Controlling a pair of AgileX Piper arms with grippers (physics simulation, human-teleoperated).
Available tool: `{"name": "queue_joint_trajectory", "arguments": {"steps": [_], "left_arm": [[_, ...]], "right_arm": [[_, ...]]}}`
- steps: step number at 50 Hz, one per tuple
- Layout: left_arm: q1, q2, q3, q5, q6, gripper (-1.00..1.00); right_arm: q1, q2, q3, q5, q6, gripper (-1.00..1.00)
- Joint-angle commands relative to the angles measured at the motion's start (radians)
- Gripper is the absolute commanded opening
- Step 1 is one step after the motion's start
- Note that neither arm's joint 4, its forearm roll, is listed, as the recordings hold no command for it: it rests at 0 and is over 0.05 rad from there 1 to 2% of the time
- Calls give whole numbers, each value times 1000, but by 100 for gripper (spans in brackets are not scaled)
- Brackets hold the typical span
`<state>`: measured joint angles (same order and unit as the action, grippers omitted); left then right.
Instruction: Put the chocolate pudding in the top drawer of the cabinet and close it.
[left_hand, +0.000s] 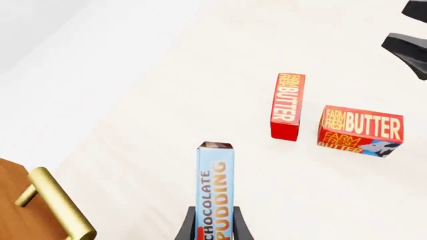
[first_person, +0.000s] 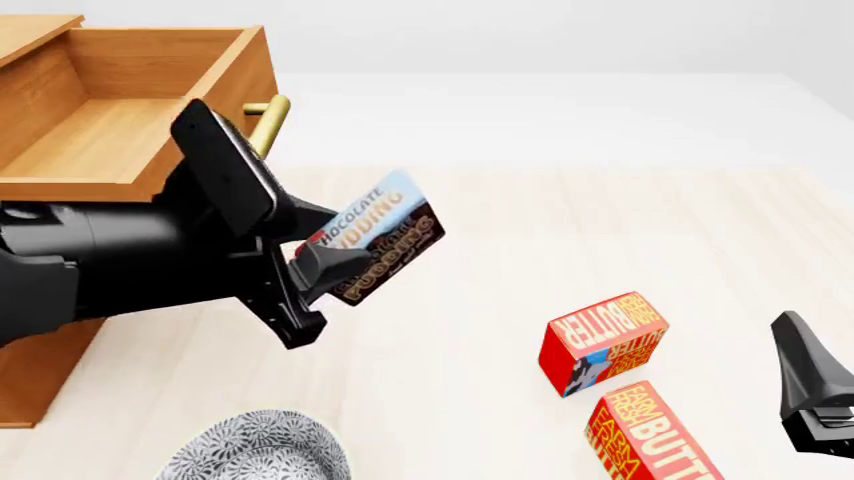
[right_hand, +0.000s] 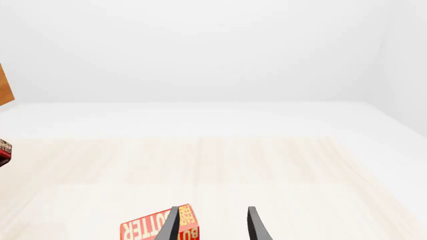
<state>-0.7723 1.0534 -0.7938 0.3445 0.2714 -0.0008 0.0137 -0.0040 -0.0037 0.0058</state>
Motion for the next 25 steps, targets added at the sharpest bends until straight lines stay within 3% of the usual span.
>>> {"name": "queue_joint_trajectory", "arguments": {"steps": [1,25], "left_arm": [[9,-40,-46,49,65,-100],[39,-94,-134,137,191,-100]], "right_arm": [[0,0,0,0,0,100],[0,0,0,0,0,100]]}}
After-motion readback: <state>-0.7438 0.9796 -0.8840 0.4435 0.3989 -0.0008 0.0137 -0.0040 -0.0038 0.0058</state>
